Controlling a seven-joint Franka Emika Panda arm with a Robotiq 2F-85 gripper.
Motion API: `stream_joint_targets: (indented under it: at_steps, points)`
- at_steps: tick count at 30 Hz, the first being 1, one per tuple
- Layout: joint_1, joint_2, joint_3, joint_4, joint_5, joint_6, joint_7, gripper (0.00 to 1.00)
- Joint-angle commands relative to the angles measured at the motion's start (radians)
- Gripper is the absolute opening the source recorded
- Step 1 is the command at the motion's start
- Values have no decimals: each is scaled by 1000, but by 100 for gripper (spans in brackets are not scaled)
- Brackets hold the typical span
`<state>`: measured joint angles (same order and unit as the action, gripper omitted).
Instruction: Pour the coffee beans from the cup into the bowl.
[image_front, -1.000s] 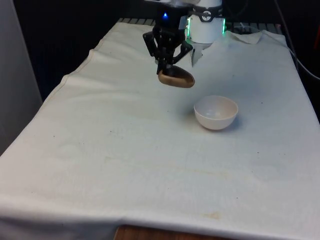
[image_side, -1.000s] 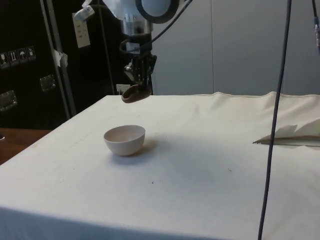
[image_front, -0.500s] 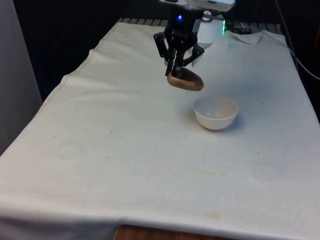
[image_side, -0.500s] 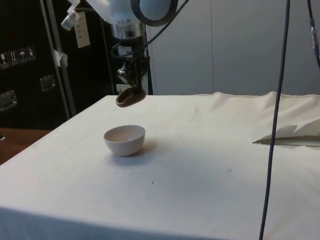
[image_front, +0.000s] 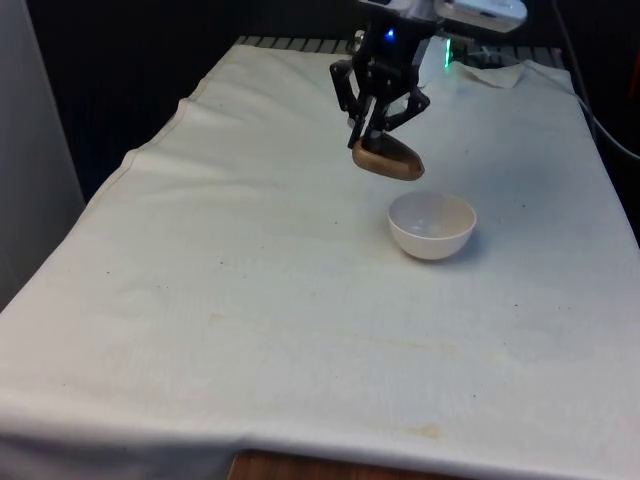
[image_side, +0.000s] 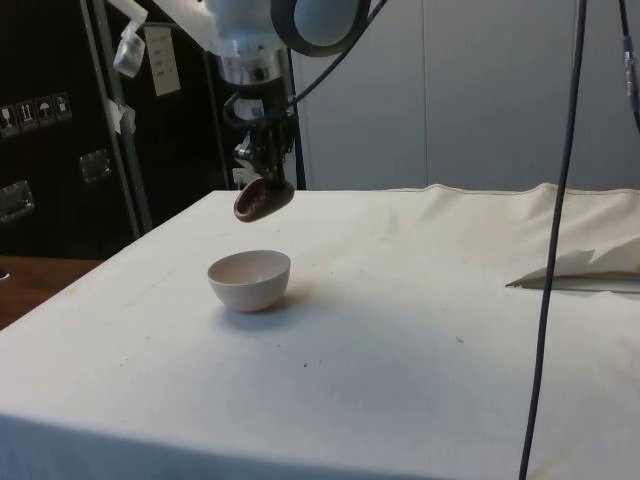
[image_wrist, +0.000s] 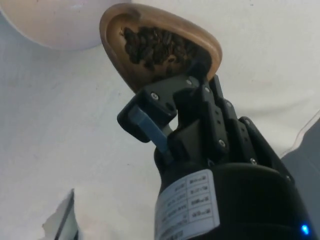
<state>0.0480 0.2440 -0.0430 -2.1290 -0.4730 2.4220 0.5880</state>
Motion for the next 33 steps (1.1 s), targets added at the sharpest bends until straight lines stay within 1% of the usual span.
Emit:
stream_joint_targets:
  at_steps: [1,2,3,10,11,12,17,18,19,20,29,30,31,33]
  points:
    - [7,-7,-1,-5,-18,-7,15,0]
    - [0,-1,4,0,-7,-5,6,0]
    - [8,-6,6,-3,-33,-15,25,0]
    - [8,-2,28,5,-90,-43,60,0]
    - [1,-1,34,3,-81,-37,52,0]
    - [8,-1,35,8,-106,-52,69,0]
    - [6,1,44,11,-146,-64,84,0]
    - [7,1,46,12,-162,-68,88,0]
    - [1,-1,49,7,-148,-60,80,0]
    - [7,1,47,12,-169,-70,90,0]
    - [7,6,53,16,-244,-80,98,0]
    - [1,3,55,10,-233,-71,91,0]
    - [7,6,54,16,-251,-81,99,0]
    - [7,8,56,18,-264,-86,102,0]
